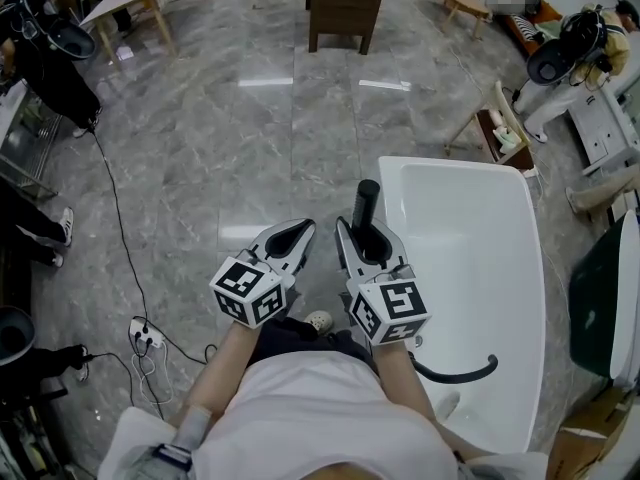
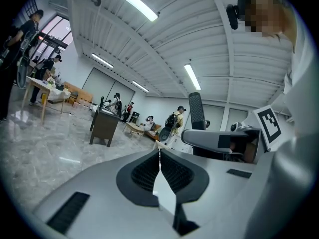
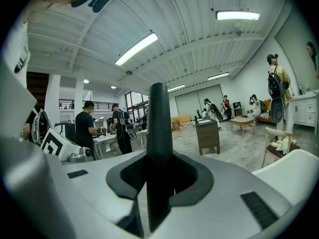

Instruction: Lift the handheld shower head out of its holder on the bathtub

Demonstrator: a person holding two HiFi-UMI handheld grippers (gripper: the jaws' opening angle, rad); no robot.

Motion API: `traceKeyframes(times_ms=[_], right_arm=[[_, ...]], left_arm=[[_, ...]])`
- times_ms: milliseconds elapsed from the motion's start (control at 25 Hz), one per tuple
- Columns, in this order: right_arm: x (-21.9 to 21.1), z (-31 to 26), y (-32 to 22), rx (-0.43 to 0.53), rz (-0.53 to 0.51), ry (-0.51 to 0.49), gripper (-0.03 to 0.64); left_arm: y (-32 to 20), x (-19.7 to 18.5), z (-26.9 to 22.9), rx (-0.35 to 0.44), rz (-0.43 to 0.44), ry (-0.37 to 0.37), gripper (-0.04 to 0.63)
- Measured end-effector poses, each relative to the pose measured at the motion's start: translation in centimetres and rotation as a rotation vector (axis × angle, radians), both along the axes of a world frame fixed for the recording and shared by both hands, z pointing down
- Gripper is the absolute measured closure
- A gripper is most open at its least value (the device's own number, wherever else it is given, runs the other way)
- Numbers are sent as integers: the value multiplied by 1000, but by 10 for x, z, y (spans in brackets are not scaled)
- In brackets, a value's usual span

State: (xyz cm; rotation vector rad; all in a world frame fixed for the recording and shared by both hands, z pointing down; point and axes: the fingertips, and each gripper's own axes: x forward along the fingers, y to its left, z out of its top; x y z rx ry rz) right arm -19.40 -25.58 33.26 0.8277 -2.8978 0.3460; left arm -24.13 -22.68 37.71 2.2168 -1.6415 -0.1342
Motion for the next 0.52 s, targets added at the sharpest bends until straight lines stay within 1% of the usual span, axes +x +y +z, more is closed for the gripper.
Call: traceKeyframes(times_ms=[320,520], right_arm=[[-5,8,-4,-5,-17,-8,499],[-18,8,2,2,-34,-12,499]], left_arm=[[-3,-6,4,11,-16,-6,582],[3,-17,6,13,-25,-5,582]])
